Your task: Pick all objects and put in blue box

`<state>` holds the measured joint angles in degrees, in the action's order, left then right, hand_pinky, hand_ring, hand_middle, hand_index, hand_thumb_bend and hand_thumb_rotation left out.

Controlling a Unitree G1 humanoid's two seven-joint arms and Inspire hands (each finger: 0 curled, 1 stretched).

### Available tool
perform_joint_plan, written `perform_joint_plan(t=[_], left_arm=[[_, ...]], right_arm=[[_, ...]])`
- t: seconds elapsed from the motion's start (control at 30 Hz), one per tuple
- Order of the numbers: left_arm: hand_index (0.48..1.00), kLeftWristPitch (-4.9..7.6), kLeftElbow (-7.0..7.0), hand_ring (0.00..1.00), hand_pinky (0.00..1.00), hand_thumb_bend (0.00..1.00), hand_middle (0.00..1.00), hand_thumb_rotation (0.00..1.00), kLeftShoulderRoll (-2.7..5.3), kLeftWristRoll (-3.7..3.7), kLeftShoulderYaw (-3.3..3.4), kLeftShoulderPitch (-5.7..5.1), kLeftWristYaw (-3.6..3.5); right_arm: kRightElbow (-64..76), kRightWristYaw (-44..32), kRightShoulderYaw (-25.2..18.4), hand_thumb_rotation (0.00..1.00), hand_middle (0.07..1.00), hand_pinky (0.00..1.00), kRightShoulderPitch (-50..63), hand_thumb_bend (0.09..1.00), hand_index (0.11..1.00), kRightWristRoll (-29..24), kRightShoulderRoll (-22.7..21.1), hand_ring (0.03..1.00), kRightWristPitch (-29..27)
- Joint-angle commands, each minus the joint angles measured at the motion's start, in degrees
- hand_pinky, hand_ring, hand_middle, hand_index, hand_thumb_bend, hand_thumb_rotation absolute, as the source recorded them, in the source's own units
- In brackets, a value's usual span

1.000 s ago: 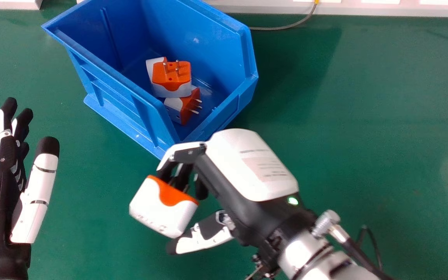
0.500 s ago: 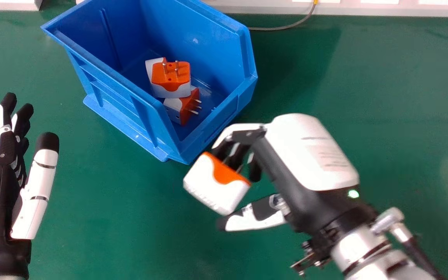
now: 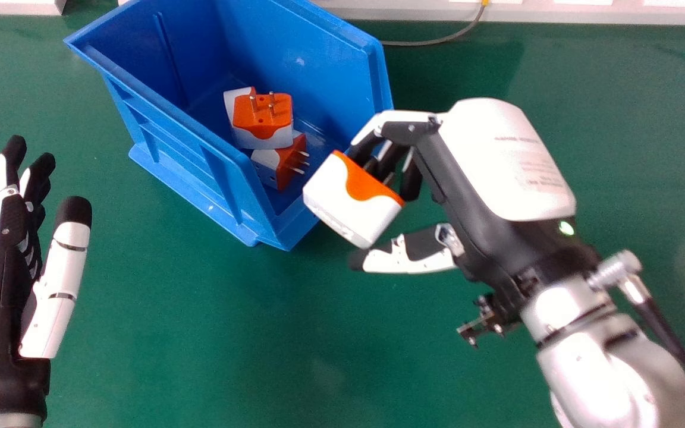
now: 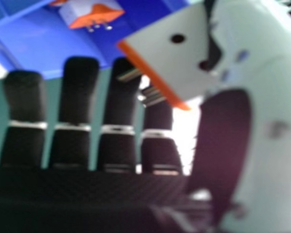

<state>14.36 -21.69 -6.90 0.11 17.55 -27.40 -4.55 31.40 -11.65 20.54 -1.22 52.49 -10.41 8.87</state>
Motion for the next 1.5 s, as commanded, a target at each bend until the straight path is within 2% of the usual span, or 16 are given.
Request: perform_joint_plan(t=[0.0,0.1,0.17,0.37,0.47,0.53,0.7,0.83,0.97,1.07,1.23,1.33,1.4,1.47], left_arm=[[0.996,1.36,-0.79,0.96,0.99,0.43,0.96,0.94,-0.68,0.30,0.73,-0.15,0.26],[0.997,1.06,-0.99,0.96,1.00,0.43,0.96,0.94,-0.83,0.55,0.94,-0.45,0.44],[0.997,1.50,-0.78,0.96,1.00,0.43,0.96,0.94,-1.03,0.59,1.01,-0.57,0.31],[0.997,1.86,-0.73,0.96,0.99,0.41,0.95,0.94,-0.97,0.10,0.88,-0.72,0.08],[0.998,2.08,-0.55,0.96,0.99,0.41,0.95,0.94,-1.25,0.13,1.21,-0.69,0.01],[0.998,1.62,-0.82,0.96,0.98,0.40,0.95,0.95,-1.32,0.16,1.44,-0.99,0.02],[0.999,1.46,-1.13,0.96,0.99,0.41,0.96,0.96,-1.67,-1.12,1.80,-1.53,-1.06],[1.000,2.25,-0.14,0.96,0.99,0.42,0.96,0.96,-2.12,-1.40,2.34,-1.28,-1.64],[1.000,3.03,0.59,0.96,0.99,0.42,0.96,0.96,-2.22,-2.92,2.65,-0.96,-2.55],[1.000,3.49,1.07,0.96,0.99,0.41,0.96,0.96,-2.41,-3.39,2.84,-0.91,-3.01],[1.000,3.32,1.00,0.96,0.99,0.41,0.96,0.96,-2.31,-2.95,3.03,-1.09,-2.94],[1.000,3.09,0.48,0.96,0.99,0.41,0.96,0.96,-2.22,-3.35,2.86,-1.54,-3.25],[1.000,3.28,0.45,0.96,0.99,0.41,0.96,0.96,-2.16,-3.14,2.86,-1.71,-3.19],[1.000,2.63,-0.32,0.97,0.99,0.41,0.96,0.96,-2.04,-2.82,2.78,-2.16,-3.02]], right_arm=[[-0.5,2.0,0.1,0.00,0.491,0.28,-3.2,0.488,0.552,0.6,1.2,0.393,-1.2],[-3.5,3.1,0.6,0.00,0.496,0.28,-6.1,0.488,0.550,0.7,2.2,0.397,-1.4],[-5.1,3.5,1.0,0.00,0.501,0.28,-7.8,0.488,0.549,0.8,2.7,0.401,-1.3],[-11.1,5.7,2.5,0.00,0.509,0.29,-13.2,0.488,0.546,2.4,3.8,0.406,-1.4],[-14.7,7.1,3.0,0.00,0.518,0.29,-16.3,0.488,0.540,3.6,3.7,0.413,-1.8],[-16.5,7.7,3.1,0.00,0.524,0.29,-18.0,0.489,0.533,3.7,3.9,0.416,-1.6],[-21.9,8.9,3.1,0.00,0.532,0.30,-23.1,0.489,0.523,3.6,4.7,0.421,-0.6],[-27.8,10.8,2.8,0.00,0.533,0.30,-27.8,0.489,0.528,3.1,5.8,0.420,0.2],[-35.2,13.7,2.5,0.00,0.531,0.30,-32.5,0.488,0.534,1.0,6.1,0.418,-1.3],[-40.5,16.0,3.2,0.00,0.533,0.29,-35.7,0.487,0.536,0.9,5.8,0.417,-2.4],[-49.5,17.1,4.1,0.00,0.542,0.28,-41.2,0.486,0.537,-0.6,6.7,0.420,-3.4],[-54.3,19.0,5.0,0.00,0.543,0.28,-43.8,0.486,0.535,-1.1,7.8,0.420,-3.9],[-57.5,20.1,6.0,0.00,0.542,0.28,-45.6,0.487,0.529,-0.7,8.2,0.420,-4.0],[-60.5,20.4,7.1,0.00,0.541,0.29,-47.4,0.488,0.525,-0.2,8.8,0.419,-3.3]])
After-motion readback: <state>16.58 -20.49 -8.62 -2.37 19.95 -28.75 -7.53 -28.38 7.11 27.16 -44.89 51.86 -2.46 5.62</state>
